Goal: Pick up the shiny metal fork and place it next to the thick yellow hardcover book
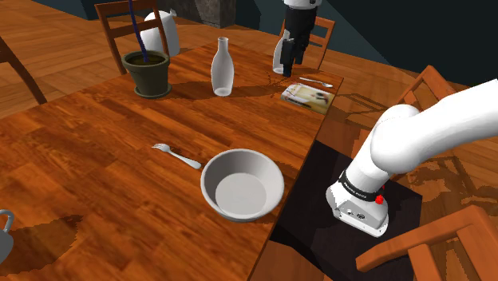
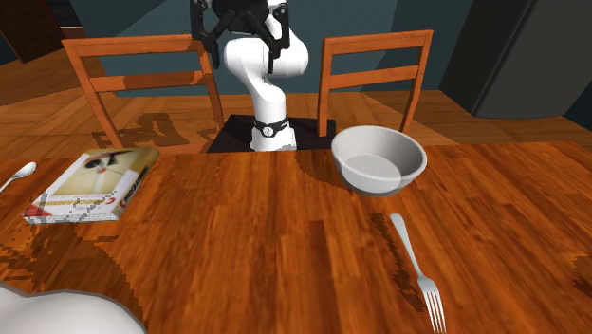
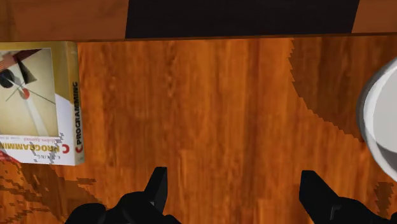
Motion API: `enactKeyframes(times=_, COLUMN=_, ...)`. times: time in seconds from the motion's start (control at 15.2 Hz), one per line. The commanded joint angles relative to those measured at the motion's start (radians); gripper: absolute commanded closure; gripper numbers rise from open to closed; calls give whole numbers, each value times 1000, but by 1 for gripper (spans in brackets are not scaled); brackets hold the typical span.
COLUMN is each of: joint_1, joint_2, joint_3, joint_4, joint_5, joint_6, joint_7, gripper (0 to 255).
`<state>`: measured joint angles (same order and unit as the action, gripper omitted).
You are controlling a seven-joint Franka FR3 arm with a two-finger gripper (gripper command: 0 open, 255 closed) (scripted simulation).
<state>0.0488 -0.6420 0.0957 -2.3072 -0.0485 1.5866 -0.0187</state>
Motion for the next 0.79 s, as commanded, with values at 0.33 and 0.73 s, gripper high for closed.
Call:
enactKeyframes(times=0.33, joint_1=36, joint_2=179, joint_3=88, joint_4=19, joint_5=60, joint_6=142, joint_7=104, gripper=0)
enactKeyframes(times=0.73, joint_1=63, joint_2=362, joint_3=159, joint_4=86, joint_5=82, joint_6=246, joint_7=190, gripper=0)
